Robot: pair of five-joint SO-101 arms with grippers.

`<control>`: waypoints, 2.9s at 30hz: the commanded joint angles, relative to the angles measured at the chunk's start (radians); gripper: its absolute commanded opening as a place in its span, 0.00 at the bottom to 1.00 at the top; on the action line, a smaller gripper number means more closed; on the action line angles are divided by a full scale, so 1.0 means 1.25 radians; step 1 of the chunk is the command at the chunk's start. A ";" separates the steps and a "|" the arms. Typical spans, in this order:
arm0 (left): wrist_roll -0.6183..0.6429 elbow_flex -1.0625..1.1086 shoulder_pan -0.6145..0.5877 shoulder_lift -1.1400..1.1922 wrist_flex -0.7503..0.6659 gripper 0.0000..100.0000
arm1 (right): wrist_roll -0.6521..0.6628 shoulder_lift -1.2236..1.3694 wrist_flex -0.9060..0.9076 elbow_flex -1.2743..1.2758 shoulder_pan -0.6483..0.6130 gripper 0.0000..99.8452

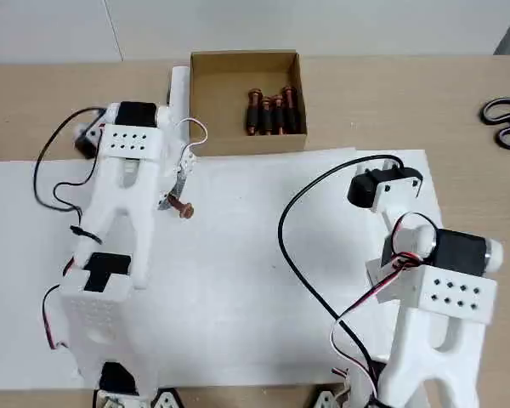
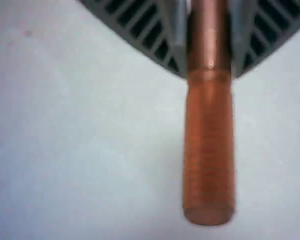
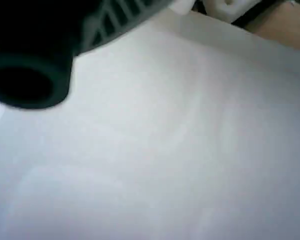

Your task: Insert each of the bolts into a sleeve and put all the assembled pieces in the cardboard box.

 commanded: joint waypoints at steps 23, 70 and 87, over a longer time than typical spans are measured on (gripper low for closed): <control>0.231 -0.006 0.017 0.083 -0.099 0.12 | -0.009 -0.020 0.003 -0.004 0.008 0.00; -0.795 -0.126 -0.037 0.053 0.014 0.01 | -0.010 -0.020 0.003 -0.002 0.008 0.00; -1.505 -0.116 -0.009 0.074 0.015 0.01 | -0.010 -0.020 0.003 -0.002 0.008 0.00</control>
